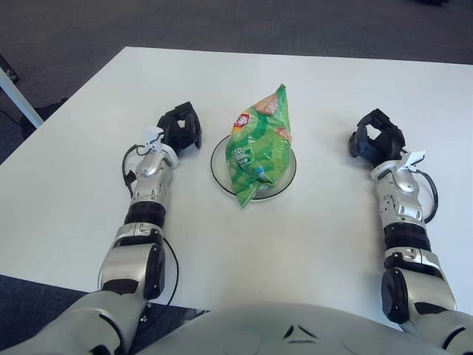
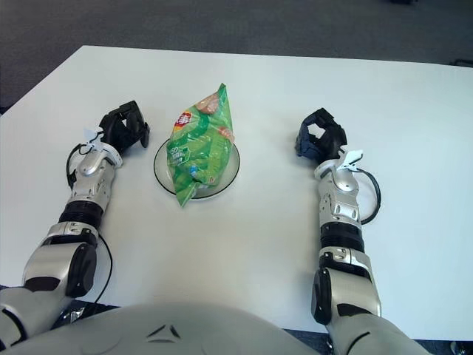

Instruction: Put the snack into the plate.

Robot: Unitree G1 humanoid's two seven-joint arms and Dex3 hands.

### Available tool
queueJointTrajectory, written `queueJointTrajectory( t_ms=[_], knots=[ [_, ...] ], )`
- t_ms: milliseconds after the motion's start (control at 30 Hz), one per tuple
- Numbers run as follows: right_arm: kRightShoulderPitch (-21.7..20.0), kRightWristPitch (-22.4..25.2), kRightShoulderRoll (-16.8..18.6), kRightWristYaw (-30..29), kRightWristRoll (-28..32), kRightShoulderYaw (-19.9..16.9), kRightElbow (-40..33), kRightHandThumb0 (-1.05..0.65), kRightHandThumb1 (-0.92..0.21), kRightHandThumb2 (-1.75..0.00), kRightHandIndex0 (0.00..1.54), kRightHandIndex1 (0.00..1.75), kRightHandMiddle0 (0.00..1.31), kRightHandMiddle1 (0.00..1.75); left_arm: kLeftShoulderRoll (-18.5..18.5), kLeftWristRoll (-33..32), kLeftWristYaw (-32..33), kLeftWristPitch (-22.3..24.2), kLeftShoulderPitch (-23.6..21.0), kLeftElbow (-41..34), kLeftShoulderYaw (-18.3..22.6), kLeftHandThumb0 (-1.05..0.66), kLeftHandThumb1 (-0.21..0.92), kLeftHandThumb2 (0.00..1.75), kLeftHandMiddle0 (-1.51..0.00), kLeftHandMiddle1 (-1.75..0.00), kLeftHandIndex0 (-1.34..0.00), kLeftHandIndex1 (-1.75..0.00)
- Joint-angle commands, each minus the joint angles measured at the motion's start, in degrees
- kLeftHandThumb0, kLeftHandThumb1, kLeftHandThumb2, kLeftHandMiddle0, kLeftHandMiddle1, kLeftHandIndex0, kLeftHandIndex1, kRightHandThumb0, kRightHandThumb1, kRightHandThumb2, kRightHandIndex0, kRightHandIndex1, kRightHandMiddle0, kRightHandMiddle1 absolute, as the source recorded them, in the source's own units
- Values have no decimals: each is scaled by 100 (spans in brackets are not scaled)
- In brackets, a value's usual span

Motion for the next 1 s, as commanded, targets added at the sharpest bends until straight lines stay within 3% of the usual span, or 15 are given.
queueJointTrajectory(
  t_ms=[0,233,533,733,967],
  knots=[
    [373,-320,431,25,152,-63,334,-45,-41,-121,130,175,54,175,-69,45,74,33,278,478,33,-44,65,95,-130,-175,-102,-175],
    [243,-681,507,140,265,-176,546,-46,-38,-125,130,175,57,175,-59,122,188,-179,198,670,64,-44,62,97,-130,-175,-101,-175],
    [108,-1031,530,552,475,-232,750,-52,-22,-144,132,175,69,175,-72,121,185,-290,134,779,91,-44,61,98,-129,-175,-101,-175],
    [64,-909,535,548,546,-270,809,-57,-12,-156,130,175,78,175,-85,126,162,-371,120,843,97,-43,61,99,-130,-175,-101,-175],
    [62,-754,517,372,444,-256,809,-58,-10,-159,130,175,80,175,-106,120,126,-443,141,865,93,-44,61,100,-132,-175,-103,-175]
  ],
)
